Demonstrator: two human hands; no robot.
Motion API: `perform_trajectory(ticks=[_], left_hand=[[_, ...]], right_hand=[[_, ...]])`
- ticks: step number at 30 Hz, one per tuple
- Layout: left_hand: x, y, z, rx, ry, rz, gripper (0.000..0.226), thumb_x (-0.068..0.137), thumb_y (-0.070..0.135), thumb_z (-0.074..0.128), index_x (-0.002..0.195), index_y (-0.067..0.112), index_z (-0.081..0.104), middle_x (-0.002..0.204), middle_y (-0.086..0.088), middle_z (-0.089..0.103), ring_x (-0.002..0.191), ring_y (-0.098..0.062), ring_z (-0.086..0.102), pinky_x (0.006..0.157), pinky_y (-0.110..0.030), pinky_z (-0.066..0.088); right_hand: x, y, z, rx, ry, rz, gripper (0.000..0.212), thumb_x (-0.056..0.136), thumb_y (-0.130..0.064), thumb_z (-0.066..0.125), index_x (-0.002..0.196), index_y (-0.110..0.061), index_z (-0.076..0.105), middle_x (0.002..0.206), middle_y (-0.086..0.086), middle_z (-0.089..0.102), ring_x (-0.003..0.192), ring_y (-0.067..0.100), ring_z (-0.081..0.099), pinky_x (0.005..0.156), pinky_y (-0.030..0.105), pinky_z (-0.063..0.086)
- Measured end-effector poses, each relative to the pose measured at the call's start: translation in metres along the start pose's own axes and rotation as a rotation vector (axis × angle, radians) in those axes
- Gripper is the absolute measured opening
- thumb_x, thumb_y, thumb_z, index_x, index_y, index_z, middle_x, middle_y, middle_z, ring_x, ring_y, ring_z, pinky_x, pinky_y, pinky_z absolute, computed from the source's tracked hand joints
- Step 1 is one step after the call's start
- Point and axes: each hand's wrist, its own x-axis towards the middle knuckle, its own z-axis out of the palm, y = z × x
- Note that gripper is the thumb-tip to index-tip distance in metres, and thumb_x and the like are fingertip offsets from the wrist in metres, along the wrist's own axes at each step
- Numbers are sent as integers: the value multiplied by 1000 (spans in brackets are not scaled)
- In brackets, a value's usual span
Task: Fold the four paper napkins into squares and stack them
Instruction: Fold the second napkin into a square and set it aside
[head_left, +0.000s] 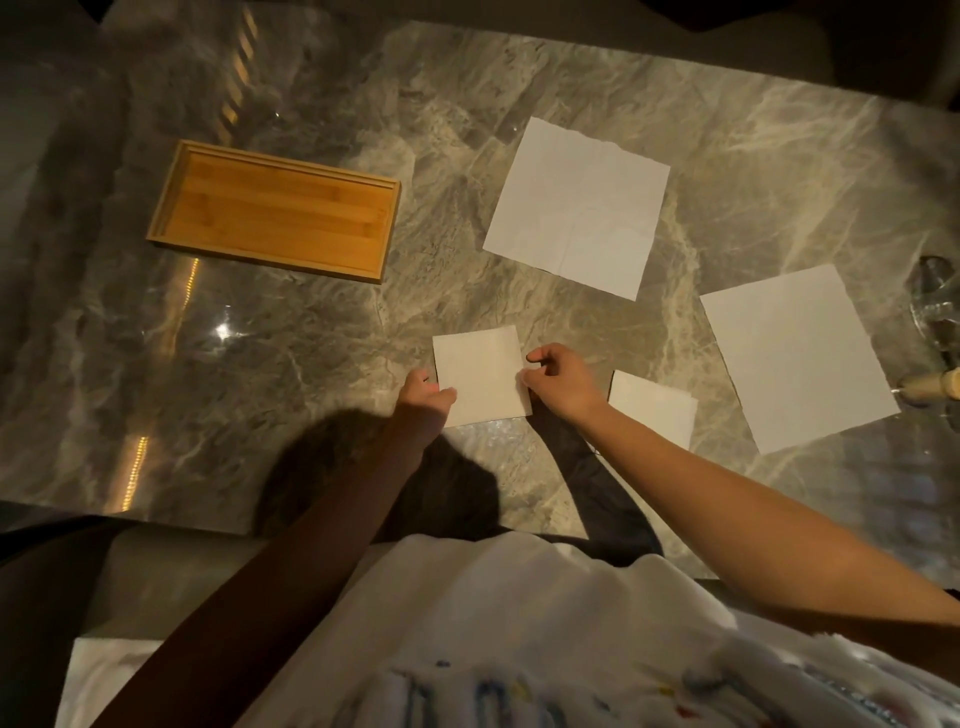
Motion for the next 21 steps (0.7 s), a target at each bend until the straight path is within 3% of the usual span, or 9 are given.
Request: perform_trajectory(ticks=[4,7,9,11,14,16,19,21], left_hand=[[-3,2,0,-36,-31,-20,36,87,4,52,122,-1,52,108,-18,59,91,-25,54,73,-28,41],[-6,3,1,-43,-76,-31,20,88,5,52,106,-2,59,81,-9,58,68,-16,49,55,-22,36],[-7,3,1,-26,-80,-35,8,88,5,52,89,8,59,69,-2,49,60,-9,42,52,-22,32],[-8,1,1,-4,-80,-17,7,89,6,52,89,9,58,76,-4,50,65,-10,44,53,-21,32],[-9,-1,1,24,-52,-5,26,89,7,53,114,1,55,101,-9,57,86,-17,49,58,-20,36],[-12,-2,0,15,-28,26,32,89,6,54,120,-2,54,107,-13,59,89,-19,51,60,-19,38],[-15,-2,-1,-58,14,95,34,90,7,55,123,-1,53,118,-17,59,103,-26,56,86,-28,47],[-16,-2,0,-136,-21,106,36,91,10,55,126,2,51,123,-14,57,112,-25,56,97,-34,46]], right_hand=[[0,3,4,30,13,17,14,86,-15,66,96,-8,59,72,-2,54,73,18,53,71,28,43],[1,2,6,25,-6,33,10,84,-16,67,82,-12,58,75,3,57,73,18,53,71,29,42],[0,2,5,51,-22,55,20,84,-13,66,67,-16,55,67,1,54,70,18,52,69,29,42],[-3,2,4,86,-35,74,29,84,-12,65,59,-18,51,62,0,52,65,16,51,64,27,41],[-11,-1,1,188,-69,81,22,86,-13,63,66,-16,54,74,5,60,70,17,56,65,29,44],[-17,-4,-3,262,-132,80,12,88,-14,61,77,-11,59,79,6,62,75,19,58,66,31,46],[-26,-5,-10,391,-240,107,25,92,-15,56,109,4,58,93,17,60,84,29,55,72,40,42],[-33,-5,-16,443,-276,87,25,94,-14,54,114,-1,59,99,19,61,89,31,54,69,38,40]])
